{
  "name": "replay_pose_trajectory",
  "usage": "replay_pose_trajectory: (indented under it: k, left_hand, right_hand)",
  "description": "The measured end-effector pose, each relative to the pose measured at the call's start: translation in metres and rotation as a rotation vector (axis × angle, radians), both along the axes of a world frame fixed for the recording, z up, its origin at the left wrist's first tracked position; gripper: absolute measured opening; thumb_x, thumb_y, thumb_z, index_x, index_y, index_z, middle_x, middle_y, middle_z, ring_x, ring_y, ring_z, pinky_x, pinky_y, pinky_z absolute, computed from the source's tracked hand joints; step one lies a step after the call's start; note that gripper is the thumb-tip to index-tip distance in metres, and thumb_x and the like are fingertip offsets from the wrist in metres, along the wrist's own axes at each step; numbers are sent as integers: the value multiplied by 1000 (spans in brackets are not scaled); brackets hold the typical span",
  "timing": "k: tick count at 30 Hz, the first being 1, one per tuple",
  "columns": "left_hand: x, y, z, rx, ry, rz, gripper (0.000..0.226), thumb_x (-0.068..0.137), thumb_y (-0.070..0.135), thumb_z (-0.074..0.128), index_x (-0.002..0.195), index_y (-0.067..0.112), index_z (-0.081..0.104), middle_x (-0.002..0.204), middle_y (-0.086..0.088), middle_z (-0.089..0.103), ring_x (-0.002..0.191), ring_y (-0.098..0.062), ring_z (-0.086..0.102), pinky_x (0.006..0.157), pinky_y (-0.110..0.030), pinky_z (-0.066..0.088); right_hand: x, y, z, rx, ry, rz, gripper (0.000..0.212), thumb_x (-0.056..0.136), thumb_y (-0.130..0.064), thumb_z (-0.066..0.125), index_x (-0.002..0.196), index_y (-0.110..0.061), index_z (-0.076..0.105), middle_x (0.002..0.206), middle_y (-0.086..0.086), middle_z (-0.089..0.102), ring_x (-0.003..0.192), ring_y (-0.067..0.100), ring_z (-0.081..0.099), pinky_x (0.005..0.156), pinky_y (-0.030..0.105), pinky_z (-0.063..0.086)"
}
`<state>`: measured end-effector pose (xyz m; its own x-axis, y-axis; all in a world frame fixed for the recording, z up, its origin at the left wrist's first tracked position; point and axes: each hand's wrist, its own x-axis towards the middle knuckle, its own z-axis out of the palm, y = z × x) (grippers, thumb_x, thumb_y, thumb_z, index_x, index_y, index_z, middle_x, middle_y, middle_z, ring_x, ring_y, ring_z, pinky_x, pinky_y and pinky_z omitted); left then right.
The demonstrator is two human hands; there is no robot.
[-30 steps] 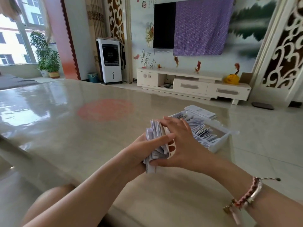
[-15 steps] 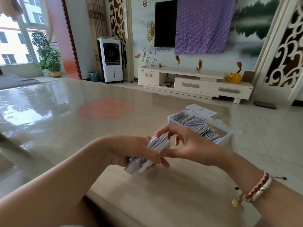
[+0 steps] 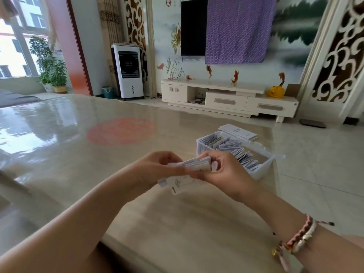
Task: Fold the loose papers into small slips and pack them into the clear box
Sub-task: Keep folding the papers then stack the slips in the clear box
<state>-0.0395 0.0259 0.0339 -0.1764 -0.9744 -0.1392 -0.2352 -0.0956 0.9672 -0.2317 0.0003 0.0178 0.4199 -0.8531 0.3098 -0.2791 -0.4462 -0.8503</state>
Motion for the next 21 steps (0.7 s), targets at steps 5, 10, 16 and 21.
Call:
replay_pose_trajectory:
  k: [5, 10, 16, 21]
  left_hand:
    - [-25, 10, -32, -28, 494, 411, 25, 90, 30, 62, 101, 7, 62, 84, -13, 68, 69, -21, 65, 68, -37, 54]
    - [-50, 0, -43, -172, 247, 524, 21, 99, 23, 46, 98, 10, 62, 102, -17, 68, 97, -30, 65, 90, -46, 50]
    - [-54, -1, -43, -221, 239, 552, 11, 96, 16, 54, 95, 8, 60, 94, -13, 69, 88, -27, 67, 81, -42, 53]
    - [-56, -3, -47, -272, 216, 617, 4, 92, 18, 59, 93, 14, 60, 96, -10, 67, 92, -27, 65, 85, -45, 54]
  right_hand:
    - [11, 3, -19, 134, 59, -122, 24, 86, -21, 71, 104, -18, 55, 95, -3, 69, 87, 6, 66, 79, 22, 52]
    - [26, 12, -24, 254, -18, -19, 40, 92, -5, 60, 115, -16, 30, 107, 1, 62, 88, -3, 62, 78, 14, 50]
    - [39, 19, -16, 441, -317, -113, 42, 83, -28, 65, 113, -18, 37, 100, 4, 56, 82, 9, 58, 64, 17, 48]
    - [44, 14, -22, 283, -223, -360, 14, 103, -27, 39, 97, -15, 44, 85, -5, 53, 85, 12, 52, 80, 29, 41]
